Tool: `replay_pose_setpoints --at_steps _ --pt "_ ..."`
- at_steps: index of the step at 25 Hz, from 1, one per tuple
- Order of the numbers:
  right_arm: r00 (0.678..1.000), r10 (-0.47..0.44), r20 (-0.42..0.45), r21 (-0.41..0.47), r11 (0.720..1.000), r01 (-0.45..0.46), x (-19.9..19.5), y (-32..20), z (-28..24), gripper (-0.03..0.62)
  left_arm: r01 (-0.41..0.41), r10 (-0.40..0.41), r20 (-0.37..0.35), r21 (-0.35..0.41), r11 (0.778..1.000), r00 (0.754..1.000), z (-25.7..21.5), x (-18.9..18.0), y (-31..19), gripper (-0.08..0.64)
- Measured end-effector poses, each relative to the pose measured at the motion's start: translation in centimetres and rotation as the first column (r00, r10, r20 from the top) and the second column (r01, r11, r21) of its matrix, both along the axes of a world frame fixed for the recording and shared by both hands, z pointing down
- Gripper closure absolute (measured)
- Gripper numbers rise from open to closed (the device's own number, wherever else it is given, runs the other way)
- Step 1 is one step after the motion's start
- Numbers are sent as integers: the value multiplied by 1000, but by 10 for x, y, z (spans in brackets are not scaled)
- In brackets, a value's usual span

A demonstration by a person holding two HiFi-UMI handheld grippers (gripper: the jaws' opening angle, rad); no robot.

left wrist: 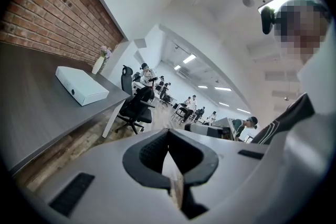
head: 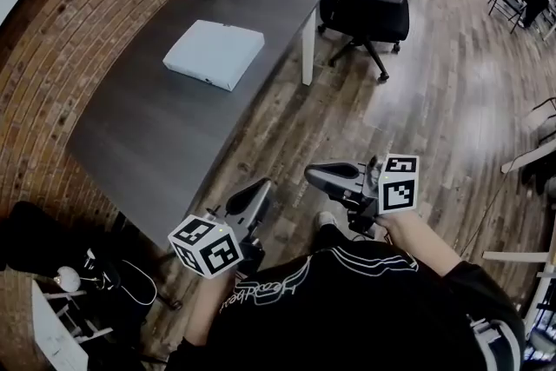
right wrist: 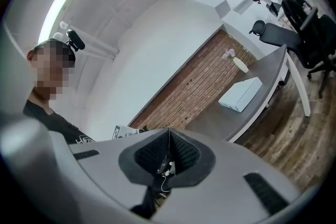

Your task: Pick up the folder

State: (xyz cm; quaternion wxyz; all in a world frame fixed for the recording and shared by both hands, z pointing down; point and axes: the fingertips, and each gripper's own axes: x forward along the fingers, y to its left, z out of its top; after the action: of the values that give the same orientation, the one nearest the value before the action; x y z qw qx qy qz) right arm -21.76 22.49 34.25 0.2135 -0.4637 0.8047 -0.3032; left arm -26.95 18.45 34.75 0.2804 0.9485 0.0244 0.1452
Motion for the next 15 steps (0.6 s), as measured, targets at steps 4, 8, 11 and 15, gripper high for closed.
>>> replay_pose_setpoints --at_steps 4,8,11,15 --pt "1000 -13 6 -1 1000 13 63 -26 1 594 21 -21 8 -14 1000 1000 3 64 -26 555" --pt "1000 -10 15 3 1000 10 125 -43 3 594 44 -44 -2 -33 998 999 4 126 -49 555" --pt "1000 2 -1 10 1000 -2 158 -47 6 594 47 -48 -45 -19 999 998 -1 155 -57 555" --pt "1000 6 -10 12 1000 -5 196 -58 6 594 59 -59 -63 -7 998 996 -3 191 -67 554"
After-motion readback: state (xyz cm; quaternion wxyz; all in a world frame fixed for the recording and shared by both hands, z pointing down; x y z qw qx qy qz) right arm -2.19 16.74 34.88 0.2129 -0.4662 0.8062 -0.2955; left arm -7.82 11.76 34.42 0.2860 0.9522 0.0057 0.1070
